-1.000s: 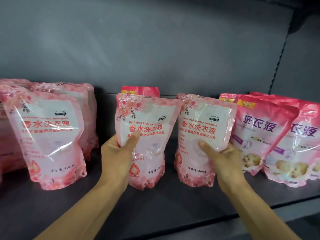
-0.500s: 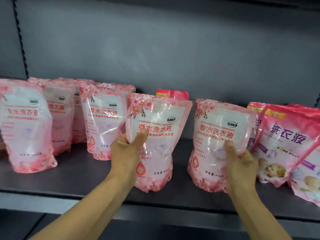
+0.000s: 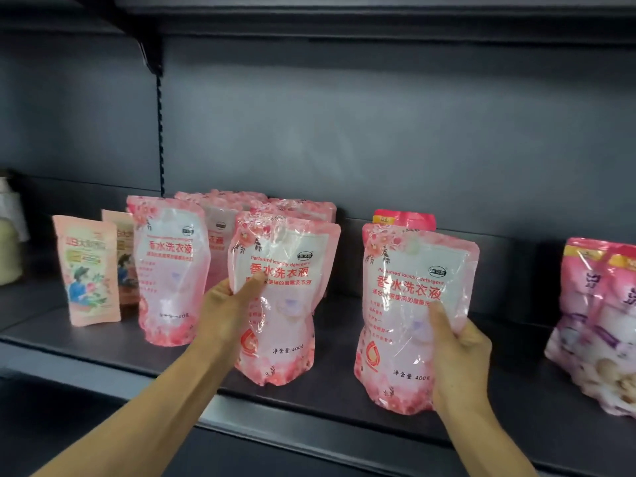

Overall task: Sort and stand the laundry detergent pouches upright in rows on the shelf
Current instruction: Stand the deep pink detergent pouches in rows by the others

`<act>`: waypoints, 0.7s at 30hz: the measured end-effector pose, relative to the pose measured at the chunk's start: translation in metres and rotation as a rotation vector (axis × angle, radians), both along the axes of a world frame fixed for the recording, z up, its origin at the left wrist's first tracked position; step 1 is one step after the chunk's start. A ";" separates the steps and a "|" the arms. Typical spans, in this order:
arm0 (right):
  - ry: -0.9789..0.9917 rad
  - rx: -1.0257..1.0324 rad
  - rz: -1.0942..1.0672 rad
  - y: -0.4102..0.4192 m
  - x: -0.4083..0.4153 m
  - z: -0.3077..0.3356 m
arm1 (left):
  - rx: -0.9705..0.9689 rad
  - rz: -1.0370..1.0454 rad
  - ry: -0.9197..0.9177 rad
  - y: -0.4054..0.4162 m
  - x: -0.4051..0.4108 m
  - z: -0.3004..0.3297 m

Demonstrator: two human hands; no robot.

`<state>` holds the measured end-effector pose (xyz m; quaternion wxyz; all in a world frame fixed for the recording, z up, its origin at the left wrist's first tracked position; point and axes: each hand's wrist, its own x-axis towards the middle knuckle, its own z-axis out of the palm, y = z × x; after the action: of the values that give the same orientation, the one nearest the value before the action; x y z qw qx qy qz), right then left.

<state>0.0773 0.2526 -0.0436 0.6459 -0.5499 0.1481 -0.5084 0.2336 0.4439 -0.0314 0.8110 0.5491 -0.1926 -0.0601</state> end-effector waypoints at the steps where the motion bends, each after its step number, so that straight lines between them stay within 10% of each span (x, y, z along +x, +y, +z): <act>1: 0.002 0.001 -0.005 0.003 0.004 0.000 | -0.004 -0.017 -0.013 0.003 0.005 0.000; 21: 0.134 -0.063 -0.082 0.022 0.017 -0.019 | 0.269 -0.045 -0.246 0.003 0.018 -0.052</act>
<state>0.0947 0.2742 -0.0630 0.5957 -0.5961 0.1972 -0.5009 0.2515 0.4466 -0.0834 0.6991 0.6513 -0.2929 -0.0358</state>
